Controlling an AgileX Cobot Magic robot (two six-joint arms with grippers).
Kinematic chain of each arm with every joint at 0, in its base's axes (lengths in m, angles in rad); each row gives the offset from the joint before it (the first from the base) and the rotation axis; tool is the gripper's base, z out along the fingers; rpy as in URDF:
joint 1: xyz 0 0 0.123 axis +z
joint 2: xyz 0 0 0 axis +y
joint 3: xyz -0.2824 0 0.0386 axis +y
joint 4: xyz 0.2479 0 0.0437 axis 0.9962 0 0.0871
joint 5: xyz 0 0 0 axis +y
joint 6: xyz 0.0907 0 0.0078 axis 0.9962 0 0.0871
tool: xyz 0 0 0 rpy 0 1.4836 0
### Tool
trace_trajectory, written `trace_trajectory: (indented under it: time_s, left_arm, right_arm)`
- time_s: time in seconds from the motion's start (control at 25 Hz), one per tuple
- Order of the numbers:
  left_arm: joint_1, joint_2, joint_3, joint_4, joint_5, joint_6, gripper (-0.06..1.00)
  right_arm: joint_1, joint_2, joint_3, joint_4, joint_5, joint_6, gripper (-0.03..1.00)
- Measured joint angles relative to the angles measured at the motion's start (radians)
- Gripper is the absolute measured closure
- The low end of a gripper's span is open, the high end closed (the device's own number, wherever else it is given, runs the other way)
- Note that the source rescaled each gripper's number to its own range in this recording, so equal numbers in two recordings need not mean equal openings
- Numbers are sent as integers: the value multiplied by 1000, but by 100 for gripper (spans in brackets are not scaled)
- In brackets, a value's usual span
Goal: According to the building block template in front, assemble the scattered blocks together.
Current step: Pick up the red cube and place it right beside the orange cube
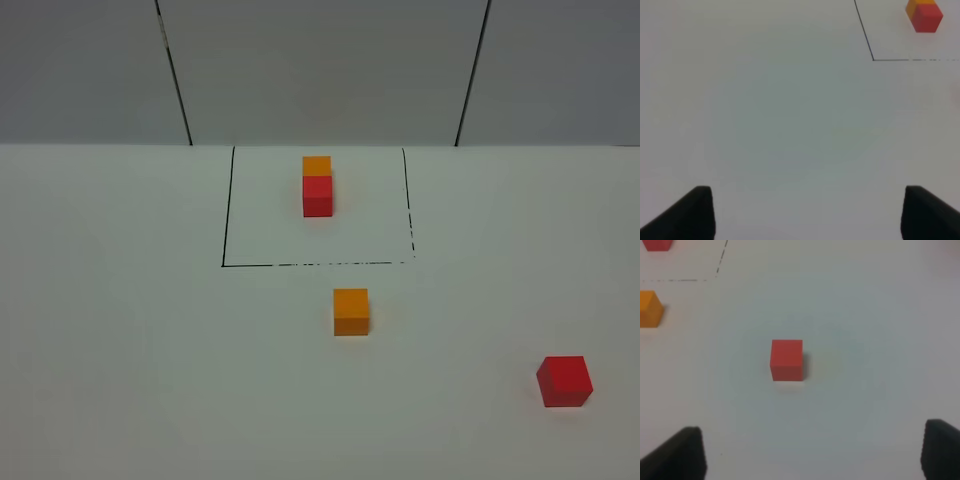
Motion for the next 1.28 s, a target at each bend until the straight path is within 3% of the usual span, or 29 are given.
trace_trajectory:
  time_s: [1.28]
  left_arm:
    - [0,0,4,13,7,-1,23]
  right_arm:
    - [0,0,0,0,0,0,24]
